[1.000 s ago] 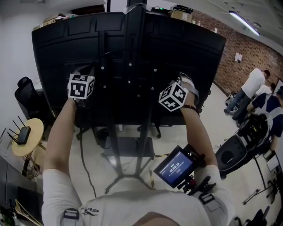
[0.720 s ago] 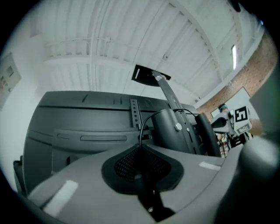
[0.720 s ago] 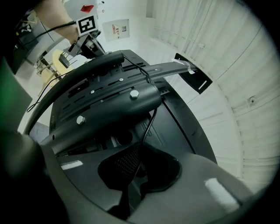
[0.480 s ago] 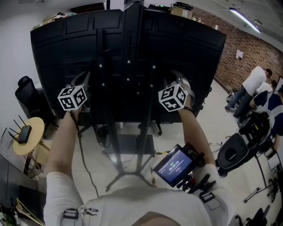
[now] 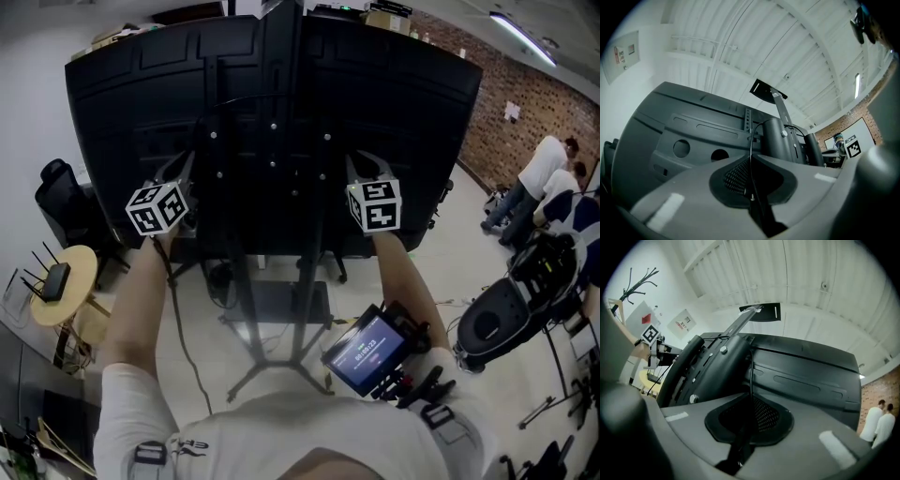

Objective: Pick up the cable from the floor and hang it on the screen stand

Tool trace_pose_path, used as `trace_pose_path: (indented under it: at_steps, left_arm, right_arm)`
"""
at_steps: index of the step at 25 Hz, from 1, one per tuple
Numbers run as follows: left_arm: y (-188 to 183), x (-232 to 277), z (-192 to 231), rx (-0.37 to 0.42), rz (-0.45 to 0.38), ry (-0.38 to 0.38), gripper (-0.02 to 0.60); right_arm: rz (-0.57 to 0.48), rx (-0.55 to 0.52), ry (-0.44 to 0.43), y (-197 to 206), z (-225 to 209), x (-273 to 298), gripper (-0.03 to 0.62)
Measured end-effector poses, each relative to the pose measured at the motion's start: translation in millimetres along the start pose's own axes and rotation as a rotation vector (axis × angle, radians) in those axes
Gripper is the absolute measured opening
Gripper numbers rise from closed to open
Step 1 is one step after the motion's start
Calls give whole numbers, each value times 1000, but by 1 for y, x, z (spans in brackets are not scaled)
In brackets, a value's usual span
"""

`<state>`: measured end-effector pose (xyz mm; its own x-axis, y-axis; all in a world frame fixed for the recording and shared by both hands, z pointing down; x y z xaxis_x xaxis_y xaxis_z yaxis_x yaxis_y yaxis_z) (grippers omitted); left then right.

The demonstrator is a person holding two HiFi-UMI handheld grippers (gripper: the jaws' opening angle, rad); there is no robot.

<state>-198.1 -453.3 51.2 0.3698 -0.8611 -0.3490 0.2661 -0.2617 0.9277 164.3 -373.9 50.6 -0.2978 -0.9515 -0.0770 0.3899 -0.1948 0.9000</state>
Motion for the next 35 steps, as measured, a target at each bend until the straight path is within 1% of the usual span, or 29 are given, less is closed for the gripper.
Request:
trace_pose_path:
  at_steps: [5, 8, 10, 11, 13, 15, 21, 23, 26, 28, 32, 35]
  left_arm:
    - [0, 0, 0, -26, -5, 8, 15]
    - [8, -5, 7, -72, -7, 24, 15]
    - [16, -13, 14, -105, -13, 35, 20]
    - [21, -16, 17, -113, -13, 38, 34]
    - [29, -18, 19, -112, 0, 45, 55]
    - [38, -21, 19, -103, 17, 48, 64]
    - [51, -39, 23, -103, 23, 52, 66]
    - [57, -46, 25, -107, 30, 53, 66]
    - [70, -56, 27, -114, 57, 59, 66]
    - [82, -60, 28, -109, 82, 63, 66]
    - [107, -69, 30, -76, 128, 54, 66]
    - [120, -73, 31, -56, 151, 49, 66]
  right_arm:
    - [-7, 50, -8, 6, -4, 0, 34]
    - [24, 57, -17, 18, -1, 1, 43]
    - [51, 54, -36, 30, 6, 0, 71]
    - [63, 56, -46, 37, 9, -1, 85]
    - [75, 70, -59, 48, 11, -2, 106]
    - [66, 84, -55, 55, 11, -5, 112]
    - [-16, 109, -32, 48, 13, -22, 138]
    - [-48, 150, -28, 49, 12, -29, 158]
    - [-78, 222, -18, 61, 12, -43, 161]
    - [-68, 237, -10, 71, 14, -49, 161]
    - [-2, 227, -7, 87, 23, -56, 149]
    - [25, 230, -16, 96, 32, -57, 147]
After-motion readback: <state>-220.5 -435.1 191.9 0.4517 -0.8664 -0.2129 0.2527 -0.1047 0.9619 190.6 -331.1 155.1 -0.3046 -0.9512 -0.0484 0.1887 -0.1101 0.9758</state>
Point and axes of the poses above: the fingertips, and each gripper's own axes: x forward along the fingers, z to its left, y out of its underside, the point moved 4 cm from there along -x, backward along the fingers, and after that the axes turned 13 degrees about -y, right-handed, at the moved point
